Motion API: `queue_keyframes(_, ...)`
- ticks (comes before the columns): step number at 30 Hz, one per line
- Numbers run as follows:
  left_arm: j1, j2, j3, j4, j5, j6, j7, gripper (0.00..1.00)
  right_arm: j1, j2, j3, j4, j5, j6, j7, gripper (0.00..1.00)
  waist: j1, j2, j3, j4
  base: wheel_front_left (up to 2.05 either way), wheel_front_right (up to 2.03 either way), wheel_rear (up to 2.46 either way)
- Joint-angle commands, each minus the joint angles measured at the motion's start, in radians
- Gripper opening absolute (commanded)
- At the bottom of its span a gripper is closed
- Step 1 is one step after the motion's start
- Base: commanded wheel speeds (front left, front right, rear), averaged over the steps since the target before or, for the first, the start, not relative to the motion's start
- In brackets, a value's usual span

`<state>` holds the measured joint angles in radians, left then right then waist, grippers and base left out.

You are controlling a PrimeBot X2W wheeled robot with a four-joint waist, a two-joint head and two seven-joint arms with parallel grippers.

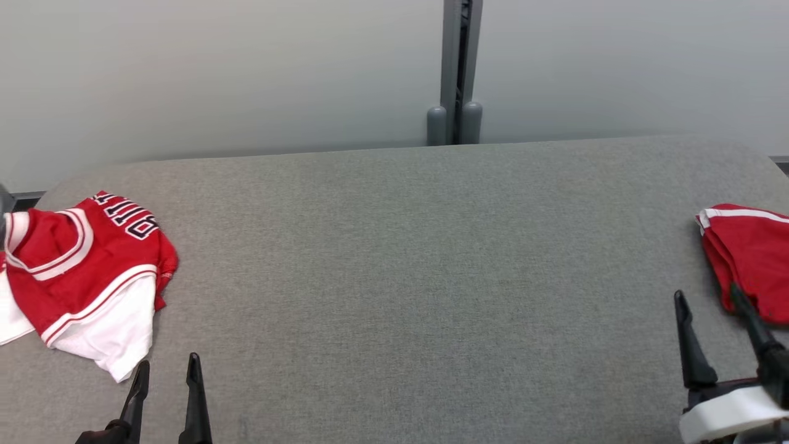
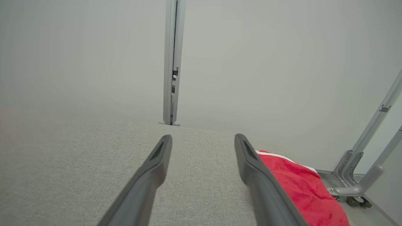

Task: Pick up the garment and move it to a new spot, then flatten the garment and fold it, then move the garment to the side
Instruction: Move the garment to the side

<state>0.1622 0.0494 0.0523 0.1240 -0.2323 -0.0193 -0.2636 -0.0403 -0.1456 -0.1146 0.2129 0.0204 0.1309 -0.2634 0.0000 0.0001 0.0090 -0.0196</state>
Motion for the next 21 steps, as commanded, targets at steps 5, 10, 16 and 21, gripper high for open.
queue_keyframes(5, 0.012, 0.003, 0.027, 0.011, -0.004, -0.001, -0.001, 1.00, 0.075, 0.050, -0.002, -0.020, -0.012, 0.000, -0.002, 1.00, 0.0000, -0.0001, -0.028, 0.053, 0.00, 0.00, 0.00)
queue_keyframes(10, 0.003, 0.003, 0.029, 0.020, 0.005, -0.012, -0.001, 1.00, 0.119, 0.082, -0.032, -0.007, -0.012, 0.000, -0.002, 1.00, 0.0000, -0.0001, -0.032, 0.071, 0.00, 0.00, 0.00)
queue_keyframes(16, -0.008, 0.003, 0.033, 0.022, 0.005, -0.015, -0.001, 1.00, 0.135, 0.093, -0.052, 0.019, 0.000, 0.000, -0.002, 1.00, 0.0000, -0.0001, -0.033, 0.065, 0.00, 0.00, 0.00)
queue_keyframes(21, -0.008, 0.003, 0.030, 0.021, 0.004, -0.012, -0.001, 1.00, 0.128, 0.093, -0.040, 0.028, 0.027, 0.000, -0.002, 1.00, 0.0000, -0.0001, -0.033, 0.058, 0.00, 0.00, 0.00)
